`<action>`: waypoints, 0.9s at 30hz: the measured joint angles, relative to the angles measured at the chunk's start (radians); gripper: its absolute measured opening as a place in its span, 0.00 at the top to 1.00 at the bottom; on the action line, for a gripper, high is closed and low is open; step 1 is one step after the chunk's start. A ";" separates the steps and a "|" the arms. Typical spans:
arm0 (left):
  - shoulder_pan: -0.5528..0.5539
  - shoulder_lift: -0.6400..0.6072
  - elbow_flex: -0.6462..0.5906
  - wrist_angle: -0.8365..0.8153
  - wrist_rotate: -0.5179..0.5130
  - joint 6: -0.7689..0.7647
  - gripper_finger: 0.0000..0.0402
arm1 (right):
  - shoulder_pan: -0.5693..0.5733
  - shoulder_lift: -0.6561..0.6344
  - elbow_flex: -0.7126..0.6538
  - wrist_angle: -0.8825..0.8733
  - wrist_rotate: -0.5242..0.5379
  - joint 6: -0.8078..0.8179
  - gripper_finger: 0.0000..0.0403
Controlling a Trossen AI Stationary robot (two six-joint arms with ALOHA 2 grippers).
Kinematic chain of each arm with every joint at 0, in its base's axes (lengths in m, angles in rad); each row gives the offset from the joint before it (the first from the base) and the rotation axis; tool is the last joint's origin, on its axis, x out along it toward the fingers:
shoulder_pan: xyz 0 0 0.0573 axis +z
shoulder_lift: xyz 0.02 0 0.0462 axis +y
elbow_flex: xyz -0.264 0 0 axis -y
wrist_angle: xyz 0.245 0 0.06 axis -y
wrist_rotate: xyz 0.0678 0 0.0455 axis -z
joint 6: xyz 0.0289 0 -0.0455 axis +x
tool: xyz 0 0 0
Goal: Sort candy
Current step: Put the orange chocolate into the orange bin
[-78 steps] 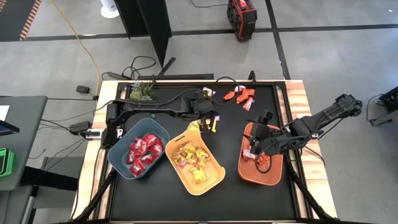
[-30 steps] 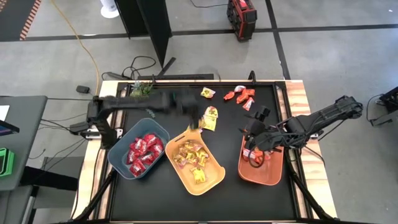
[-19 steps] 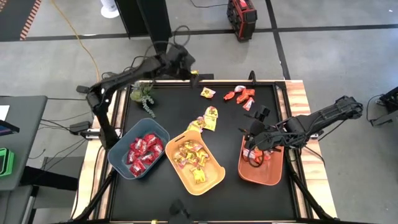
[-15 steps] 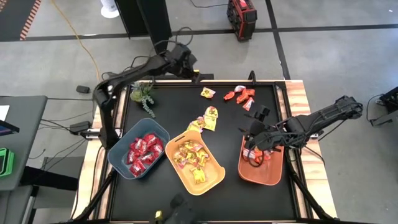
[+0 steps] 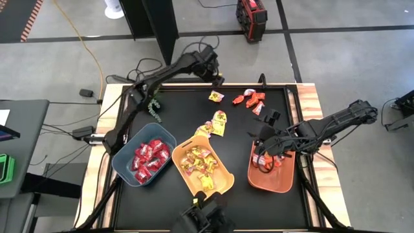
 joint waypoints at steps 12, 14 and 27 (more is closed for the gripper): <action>-0.032 0.010 -0.008 -0.093 -0.022 0.092 0.41 | 0.001 0.000 0.000 0.009 0.000 -0.007 0.24; -0.044 -0.024 -0.008 -0.100 -0.022 0.153 0.41 | -0.002 0.000 0.000 0.023 0.000 0.000 0.24; -0.208 -0.522 -0.329 0.204 -0.112 0.297 0.48 | -0.398 0.043 0.069 0.109 -0.130 0.003 0.24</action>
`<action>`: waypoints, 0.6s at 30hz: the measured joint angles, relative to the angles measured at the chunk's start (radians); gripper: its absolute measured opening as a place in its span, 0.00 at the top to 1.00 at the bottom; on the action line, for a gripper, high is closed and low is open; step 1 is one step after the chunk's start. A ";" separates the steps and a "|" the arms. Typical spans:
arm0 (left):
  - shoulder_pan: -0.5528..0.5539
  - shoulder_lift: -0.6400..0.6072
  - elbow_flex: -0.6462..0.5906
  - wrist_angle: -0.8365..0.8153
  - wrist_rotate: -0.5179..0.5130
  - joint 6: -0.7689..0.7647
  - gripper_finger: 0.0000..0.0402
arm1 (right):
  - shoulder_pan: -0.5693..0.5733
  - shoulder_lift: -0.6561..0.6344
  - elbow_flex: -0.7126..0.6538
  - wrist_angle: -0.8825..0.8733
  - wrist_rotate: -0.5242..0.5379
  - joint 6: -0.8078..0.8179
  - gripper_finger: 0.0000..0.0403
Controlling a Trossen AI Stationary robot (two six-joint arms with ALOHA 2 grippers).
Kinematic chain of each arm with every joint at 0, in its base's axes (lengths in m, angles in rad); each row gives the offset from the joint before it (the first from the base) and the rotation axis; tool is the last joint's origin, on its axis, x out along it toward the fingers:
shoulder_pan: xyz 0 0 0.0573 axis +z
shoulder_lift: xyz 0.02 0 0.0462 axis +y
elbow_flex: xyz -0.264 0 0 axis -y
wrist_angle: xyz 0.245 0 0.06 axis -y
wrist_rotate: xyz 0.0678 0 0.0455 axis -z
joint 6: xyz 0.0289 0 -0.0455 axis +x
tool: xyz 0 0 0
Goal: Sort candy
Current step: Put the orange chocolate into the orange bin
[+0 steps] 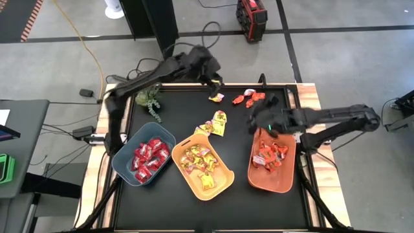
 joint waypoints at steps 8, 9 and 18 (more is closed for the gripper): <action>-0.090 -0.433 -0.681 0.468 -0.002 -0.044 0.56 | -0.409 0.161 0.180 -0.105 -0.496 -0.174 0.24; -0.101 -0.482 -0.766 0.526 0.000 -0.055 0.56 | -0.445 0.199 0.205 -0.113 -0.537 -0.234 0.24; -0.140 -0.791 -1.232 0.864 -0.013 -0.114 0.56 | -0.559 0.579 0.468 -0.411 -0.584 -0.661 0.24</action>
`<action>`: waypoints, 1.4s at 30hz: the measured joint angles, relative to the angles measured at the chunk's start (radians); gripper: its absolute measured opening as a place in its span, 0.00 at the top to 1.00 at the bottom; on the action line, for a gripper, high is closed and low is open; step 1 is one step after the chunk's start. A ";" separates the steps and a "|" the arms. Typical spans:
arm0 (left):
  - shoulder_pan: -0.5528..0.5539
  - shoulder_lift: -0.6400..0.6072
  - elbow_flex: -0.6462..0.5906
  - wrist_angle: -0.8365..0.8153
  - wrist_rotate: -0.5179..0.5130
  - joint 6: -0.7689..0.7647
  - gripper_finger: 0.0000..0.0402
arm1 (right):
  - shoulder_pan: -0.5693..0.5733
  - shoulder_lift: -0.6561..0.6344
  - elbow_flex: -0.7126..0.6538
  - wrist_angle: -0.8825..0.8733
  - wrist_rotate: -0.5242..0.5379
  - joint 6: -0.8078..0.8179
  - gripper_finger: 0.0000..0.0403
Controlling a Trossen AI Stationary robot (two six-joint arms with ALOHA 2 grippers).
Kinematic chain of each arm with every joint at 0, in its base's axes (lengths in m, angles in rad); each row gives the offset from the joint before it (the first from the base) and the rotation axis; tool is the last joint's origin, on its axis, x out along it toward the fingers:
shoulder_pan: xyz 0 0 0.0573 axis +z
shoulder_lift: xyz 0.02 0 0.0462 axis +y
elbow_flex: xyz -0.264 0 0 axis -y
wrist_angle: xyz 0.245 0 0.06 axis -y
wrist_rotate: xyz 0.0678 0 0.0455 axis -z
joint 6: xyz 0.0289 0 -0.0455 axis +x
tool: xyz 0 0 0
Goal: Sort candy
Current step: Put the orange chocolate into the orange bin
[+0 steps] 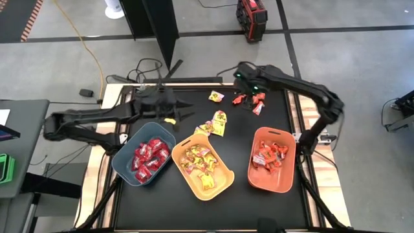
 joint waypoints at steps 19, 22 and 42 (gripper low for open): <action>0.000 -0.227 -0.045 -0.252 -0.027 0.042 0.56 | -0.028 0.427 0.188 -0.017 -0.023 -0.178 0.24; 0.000 -0.233 -0.045 -0.276 -0.027 0.042 0.56 | -0.045 0.436 0.186 0.000 -0.023 -0.204 0.24; 0.000 -0.230 -0.045 -0.274 -0.028 0.043 0.56 | -0.055 0.450 0.188 -0.041 -0.024 -0.191 0.97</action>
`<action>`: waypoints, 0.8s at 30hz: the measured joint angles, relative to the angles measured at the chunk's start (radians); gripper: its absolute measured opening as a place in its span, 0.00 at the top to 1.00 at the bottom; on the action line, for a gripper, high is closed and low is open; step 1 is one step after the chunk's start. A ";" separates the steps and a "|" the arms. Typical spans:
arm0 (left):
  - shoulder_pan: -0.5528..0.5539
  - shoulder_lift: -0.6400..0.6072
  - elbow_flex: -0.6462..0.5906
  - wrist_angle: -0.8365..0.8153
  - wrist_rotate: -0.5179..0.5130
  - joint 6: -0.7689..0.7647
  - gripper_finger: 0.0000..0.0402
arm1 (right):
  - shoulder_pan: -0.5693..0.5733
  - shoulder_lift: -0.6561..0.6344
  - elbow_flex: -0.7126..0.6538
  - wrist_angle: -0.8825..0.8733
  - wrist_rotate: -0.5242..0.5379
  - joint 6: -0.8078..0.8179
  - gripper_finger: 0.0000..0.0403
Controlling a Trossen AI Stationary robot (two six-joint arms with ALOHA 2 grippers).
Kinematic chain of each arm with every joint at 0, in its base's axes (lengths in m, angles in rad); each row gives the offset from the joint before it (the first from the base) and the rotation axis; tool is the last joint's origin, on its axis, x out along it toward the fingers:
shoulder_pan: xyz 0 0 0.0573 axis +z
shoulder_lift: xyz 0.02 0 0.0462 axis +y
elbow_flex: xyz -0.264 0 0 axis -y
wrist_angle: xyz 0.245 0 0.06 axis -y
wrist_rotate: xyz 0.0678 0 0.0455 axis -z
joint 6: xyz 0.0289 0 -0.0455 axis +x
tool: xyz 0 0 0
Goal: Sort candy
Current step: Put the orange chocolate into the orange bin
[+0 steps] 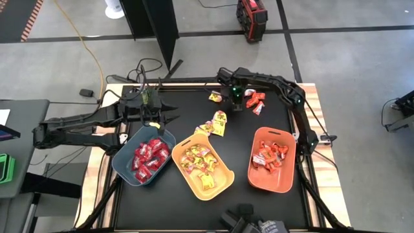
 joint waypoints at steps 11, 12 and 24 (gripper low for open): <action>0.000 0.031 0.000 0.008 -0.045 0.026 0.56 | 0.123 -0.336 0.011 -0.200 -0.016 0.194 0.99; 0.000 0.041 0.000 0.006 -0.058 0.027 0.56 | 0.139 -0.381 0.011 -0.218 -0.043 0.224 0.99; 0.000 0.207 0.000 0.106 -0.117 0.048 0.56 | 0.474 -0.928 -0.323 -0.211 -0.109 0.745 1.00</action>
